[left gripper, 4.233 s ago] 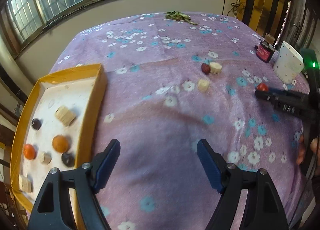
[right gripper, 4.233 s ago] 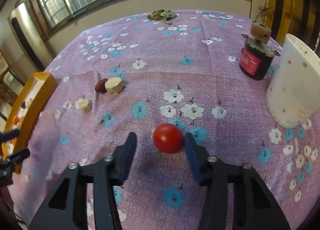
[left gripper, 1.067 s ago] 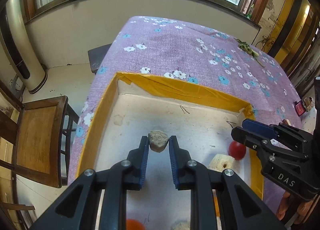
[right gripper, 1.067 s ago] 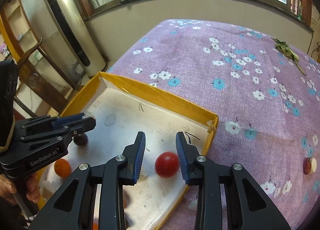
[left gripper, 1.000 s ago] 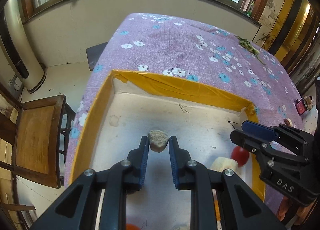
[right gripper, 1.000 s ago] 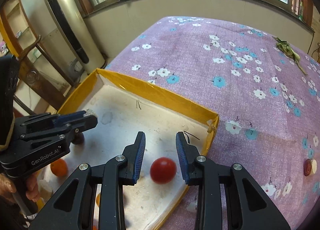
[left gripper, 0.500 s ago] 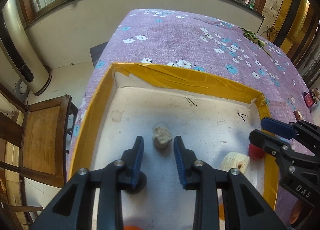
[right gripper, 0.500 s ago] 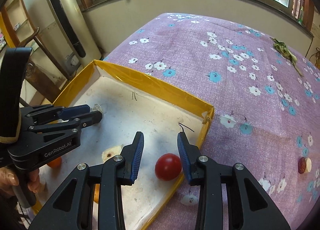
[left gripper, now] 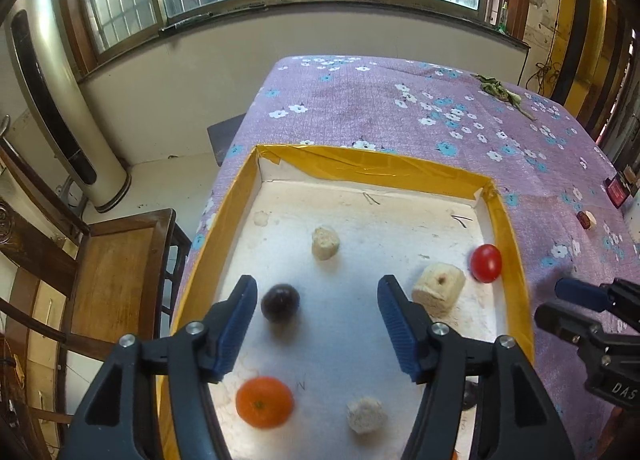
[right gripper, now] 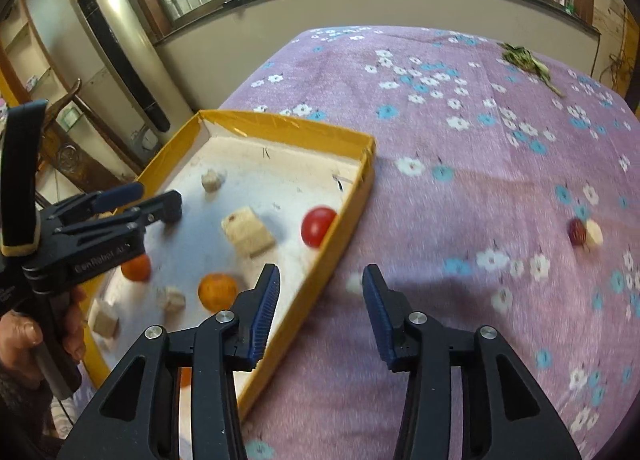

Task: Organize fruits
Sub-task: 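Withdraw both grippers from the tray toward the cream disc and red date, then grasp the round cream disc with the right gripper while the left gripper grasps the red date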

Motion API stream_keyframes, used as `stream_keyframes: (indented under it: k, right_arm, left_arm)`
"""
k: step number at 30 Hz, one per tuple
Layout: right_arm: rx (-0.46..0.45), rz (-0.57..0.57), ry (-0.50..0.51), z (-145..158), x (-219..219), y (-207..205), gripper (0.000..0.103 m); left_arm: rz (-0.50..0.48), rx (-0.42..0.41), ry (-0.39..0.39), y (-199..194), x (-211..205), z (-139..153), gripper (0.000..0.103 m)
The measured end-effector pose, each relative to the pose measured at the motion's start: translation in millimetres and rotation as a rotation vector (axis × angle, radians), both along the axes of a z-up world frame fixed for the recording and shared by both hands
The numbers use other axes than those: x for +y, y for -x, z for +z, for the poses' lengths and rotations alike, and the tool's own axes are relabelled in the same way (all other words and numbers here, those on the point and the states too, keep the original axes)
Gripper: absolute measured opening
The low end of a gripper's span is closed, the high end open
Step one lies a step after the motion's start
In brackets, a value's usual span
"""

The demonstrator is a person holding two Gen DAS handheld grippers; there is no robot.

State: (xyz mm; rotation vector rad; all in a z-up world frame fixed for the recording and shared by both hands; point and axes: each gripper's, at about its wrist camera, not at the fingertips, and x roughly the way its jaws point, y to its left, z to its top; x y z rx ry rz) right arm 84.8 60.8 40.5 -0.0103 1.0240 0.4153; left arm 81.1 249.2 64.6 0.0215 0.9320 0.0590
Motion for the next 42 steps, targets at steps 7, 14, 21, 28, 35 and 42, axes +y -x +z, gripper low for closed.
stream_keyframes:
  k: [7,14,21,28,35,42]
  right_arm:
    - [-0.001,-0.021,-0.015,-4,-42,18,0.048]
    - [-0.053,-0.144,0.029,4,-140,0,0.052]
    - [-0.061,-0.156,0.108,-10,-211,-44,0.052]
    - [-0.088,-0.024,0.142,-29,-209,-74,0.052]
    - [-0.139,0.055,0.170,-31,-201,-83,0.028]
    - [-0.131,-0.010,0.093,-22,-231,-63,0.028]
  left_arm:
    - [-0.025,-0.010,0.014,28,-47,9,0.075]
    - [-0.081,0.023,0.026,36,-107,12,0.078]
    - [-0.121,0.063,0.011,39,-160,6,0.078]
    - [-0.136,0.103,-0.012,35,-191,-1,0.078]
    - [-0.154,0.133,-0.028,12,-218,-8,0.079]
    - [-0.240,0.126,-0.005,-34,-268,-13,0.079]
